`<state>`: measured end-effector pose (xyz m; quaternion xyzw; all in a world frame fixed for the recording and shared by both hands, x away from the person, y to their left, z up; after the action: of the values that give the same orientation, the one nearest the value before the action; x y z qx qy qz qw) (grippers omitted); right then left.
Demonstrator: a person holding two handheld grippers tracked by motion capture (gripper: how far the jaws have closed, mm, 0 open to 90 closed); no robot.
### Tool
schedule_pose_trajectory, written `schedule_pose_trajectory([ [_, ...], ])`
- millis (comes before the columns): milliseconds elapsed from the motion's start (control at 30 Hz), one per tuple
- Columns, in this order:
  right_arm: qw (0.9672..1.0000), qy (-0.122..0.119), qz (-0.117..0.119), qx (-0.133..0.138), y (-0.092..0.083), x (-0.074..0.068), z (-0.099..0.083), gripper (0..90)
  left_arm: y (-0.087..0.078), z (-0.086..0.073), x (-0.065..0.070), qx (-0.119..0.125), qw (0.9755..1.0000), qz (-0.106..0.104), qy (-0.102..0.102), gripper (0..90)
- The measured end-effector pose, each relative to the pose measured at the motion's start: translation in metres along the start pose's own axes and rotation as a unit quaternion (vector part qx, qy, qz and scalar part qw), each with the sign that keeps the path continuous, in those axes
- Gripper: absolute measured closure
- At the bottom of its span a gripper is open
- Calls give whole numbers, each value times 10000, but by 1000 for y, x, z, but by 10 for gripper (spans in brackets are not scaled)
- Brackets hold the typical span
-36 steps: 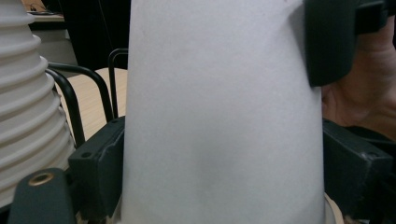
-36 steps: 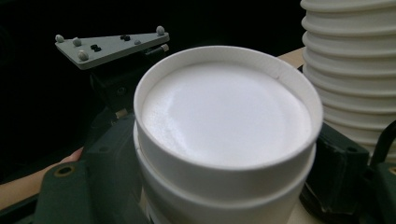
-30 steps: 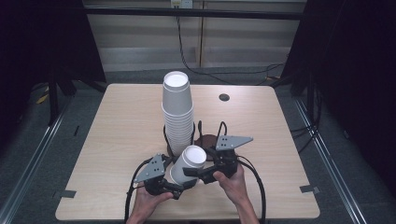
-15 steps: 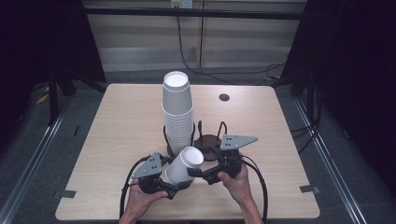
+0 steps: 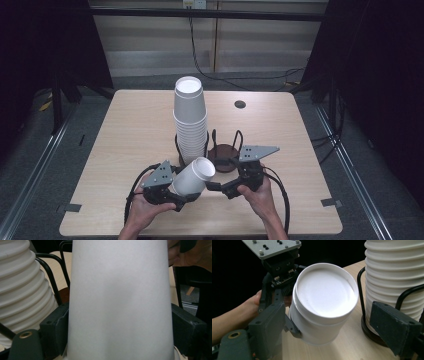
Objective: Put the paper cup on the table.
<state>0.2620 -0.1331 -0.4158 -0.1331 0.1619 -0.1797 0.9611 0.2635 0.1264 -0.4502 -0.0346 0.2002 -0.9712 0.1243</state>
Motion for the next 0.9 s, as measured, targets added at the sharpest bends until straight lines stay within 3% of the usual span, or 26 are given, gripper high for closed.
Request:
schedule_pose_trajectory([
  [267, 9997, -120, -5, -190, -2, 0, 0, 129, 3, 3, 0, -316, 9994, -119, 108, 161],
  [300, 9996, -127, -41, -232, -3, 0, 0, 129, 4, 4, -1, -446, 9988, -107, 170, 161],
  [467, 9990, -216, -30, -400, -5, 0, 0, 129, 4, 3, -2, -605, 9980, -125, 136, 161],
  [500, 9987, -210, -47, -471, -5, 1, 0, 129, 4, 3, -3, -703, 9972, -118, 216, 162],
  [900, 9925, -352, -122, -1161, 0, 3, -3, 131, 3, 9, -2, -1139, 9928, -156, 346, 162],
])
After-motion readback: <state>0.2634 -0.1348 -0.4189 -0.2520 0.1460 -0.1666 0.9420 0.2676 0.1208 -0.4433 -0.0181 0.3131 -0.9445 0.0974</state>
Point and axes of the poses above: each handheld gripper's, and its own axes: y roughly forward along the jaws, z roughly out of its top, x roughly to its right, the point moved 1 cm from there along y, roughly forward along the jaws, and after that the axes turned 1 degree about -z, right-handed, at the moved point
